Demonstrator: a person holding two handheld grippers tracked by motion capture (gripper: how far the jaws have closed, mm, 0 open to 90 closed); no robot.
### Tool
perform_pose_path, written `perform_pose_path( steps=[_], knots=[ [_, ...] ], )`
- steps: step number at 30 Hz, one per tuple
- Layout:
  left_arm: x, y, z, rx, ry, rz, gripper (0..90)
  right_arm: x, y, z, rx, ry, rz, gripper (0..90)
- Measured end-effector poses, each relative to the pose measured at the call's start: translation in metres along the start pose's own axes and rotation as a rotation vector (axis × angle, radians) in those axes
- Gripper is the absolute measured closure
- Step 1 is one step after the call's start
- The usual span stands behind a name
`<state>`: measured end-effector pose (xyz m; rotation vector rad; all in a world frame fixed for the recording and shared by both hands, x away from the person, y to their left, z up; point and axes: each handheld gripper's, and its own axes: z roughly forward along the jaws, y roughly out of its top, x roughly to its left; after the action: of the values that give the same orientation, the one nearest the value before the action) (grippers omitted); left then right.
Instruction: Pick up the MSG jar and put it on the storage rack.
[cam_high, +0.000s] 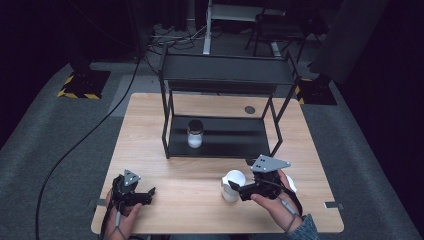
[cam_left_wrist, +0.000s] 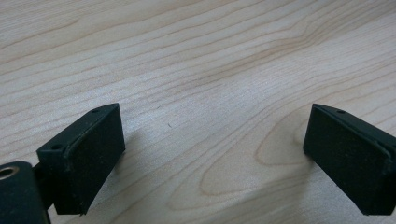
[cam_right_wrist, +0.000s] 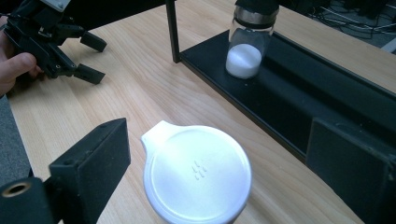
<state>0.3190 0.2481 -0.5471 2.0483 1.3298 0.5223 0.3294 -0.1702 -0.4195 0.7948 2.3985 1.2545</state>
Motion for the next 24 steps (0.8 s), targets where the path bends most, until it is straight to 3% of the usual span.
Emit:
perform_pose_path(
  steps=[24],
  knots=[
    [0.000,0.000,0.000,0.000,0.001,-0.001,4.9,0.005,-0.020,0.023,0.057,0.032,0.019,7.7]
  ],
)
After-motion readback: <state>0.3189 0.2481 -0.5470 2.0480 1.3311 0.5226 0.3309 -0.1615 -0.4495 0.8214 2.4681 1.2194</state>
